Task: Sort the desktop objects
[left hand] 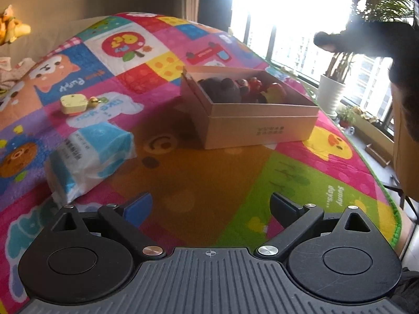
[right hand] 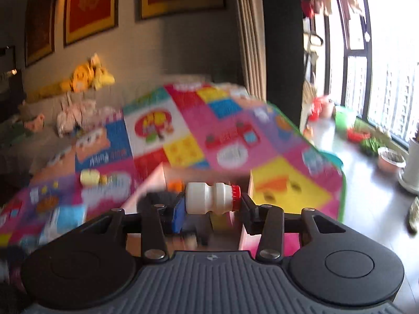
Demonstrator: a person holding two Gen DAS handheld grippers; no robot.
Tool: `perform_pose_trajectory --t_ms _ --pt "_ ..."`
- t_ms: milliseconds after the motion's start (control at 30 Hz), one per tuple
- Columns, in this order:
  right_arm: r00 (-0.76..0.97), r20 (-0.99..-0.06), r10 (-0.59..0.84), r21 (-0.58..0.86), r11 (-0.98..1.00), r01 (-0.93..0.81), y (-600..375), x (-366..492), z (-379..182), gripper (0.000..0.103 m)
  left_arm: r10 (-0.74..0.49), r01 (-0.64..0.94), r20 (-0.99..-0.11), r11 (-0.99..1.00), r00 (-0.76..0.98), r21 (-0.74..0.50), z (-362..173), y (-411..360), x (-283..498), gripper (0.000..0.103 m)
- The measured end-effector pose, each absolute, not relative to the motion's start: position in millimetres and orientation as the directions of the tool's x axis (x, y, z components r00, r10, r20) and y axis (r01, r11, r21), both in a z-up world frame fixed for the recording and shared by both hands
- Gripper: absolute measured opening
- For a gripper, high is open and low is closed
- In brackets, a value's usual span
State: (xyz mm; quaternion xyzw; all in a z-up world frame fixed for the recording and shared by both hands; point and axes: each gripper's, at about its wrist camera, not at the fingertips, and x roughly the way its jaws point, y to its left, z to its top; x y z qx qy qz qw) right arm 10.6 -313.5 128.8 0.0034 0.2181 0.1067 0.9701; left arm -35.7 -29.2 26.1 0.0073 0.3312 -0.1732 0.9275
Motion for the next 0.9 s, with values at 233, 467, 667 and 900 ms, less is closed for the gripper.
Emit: perform_pose_trajectory --t_ms 233,467,667,900 --pt "0.864 -0.438 0.246 0.157 0.968 -0.196 -298 57 129 0.054 -0.230 0.212 -0.620 0.972 0.750 -0.105 20 6 -35 0.100" --pt "0.794 -0.518 0.319 0.117 0.946 -0.303 -248 59 105 0.065 -0.134 0.079 -0.591 0.990 0.795 -0.119 20 48 -31 0.100" --pt "0.679 -0.564 0.469 0.128 0.863 -0.489 -165 79 105 0.072 -0.035 -0.072 -0.567 0.984 0.823 -0.165 14 87 -22 0.100" --pt "0.488 -0.693 0.532 0.230 0.803 -0.549 -53 176 95 0.076 -0.066 -0.149 -0.521 0.921 0.851 -0.361 4 121 -32 0.100"
